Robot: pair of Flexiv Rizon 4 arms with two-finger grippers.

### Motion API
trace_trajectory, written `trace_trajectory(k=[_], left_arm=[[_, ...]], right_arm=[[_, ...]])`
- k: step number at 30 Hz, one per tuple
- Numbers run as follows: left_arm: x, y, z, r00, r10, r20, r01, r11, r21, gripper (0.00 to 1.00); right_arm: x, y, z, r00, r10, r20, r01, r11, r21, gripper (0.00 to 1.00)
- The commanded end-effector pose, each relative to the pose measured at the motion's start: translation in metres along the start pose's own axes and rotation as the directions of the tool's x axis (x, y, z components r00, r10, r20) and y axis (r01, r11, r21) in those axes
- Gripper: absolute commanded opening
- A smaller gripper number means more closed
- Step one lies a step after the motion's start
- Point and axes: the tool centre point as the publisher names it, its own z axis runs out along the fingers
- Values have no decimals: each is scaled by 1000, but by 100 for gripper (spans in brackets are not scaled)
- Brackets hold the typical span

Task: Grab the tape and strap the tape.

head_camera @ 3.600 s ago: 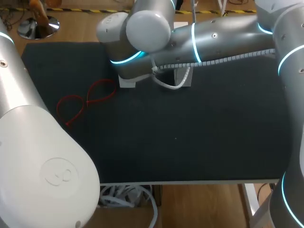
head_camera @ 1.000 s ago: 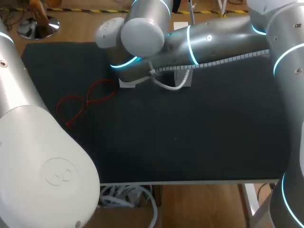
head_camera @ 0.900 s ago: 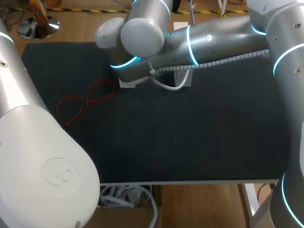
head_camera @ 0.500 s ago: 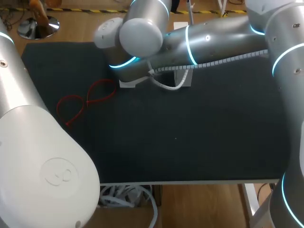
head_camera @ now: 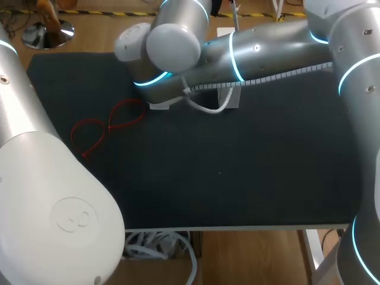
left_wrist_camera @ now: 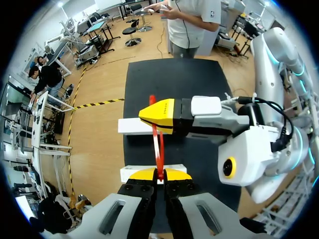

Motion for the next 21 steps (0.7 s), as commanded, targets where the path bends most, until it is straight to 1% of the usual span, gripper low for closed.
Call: trace_trajectory(k=[1, 21], left_arm=[[0, -1, -1, 1000, 0, -2, 0, 1000, -4, 0], [0, -1, -1, 1000, 0, -2, 0, 1000, -4, 0]], right_arm=[[-1, 2, -2, 1000, -2, -8, 2, 1000, -1, 0], [2, 9, -7, 999, -5, -34, 4, 999, -36, 0]])
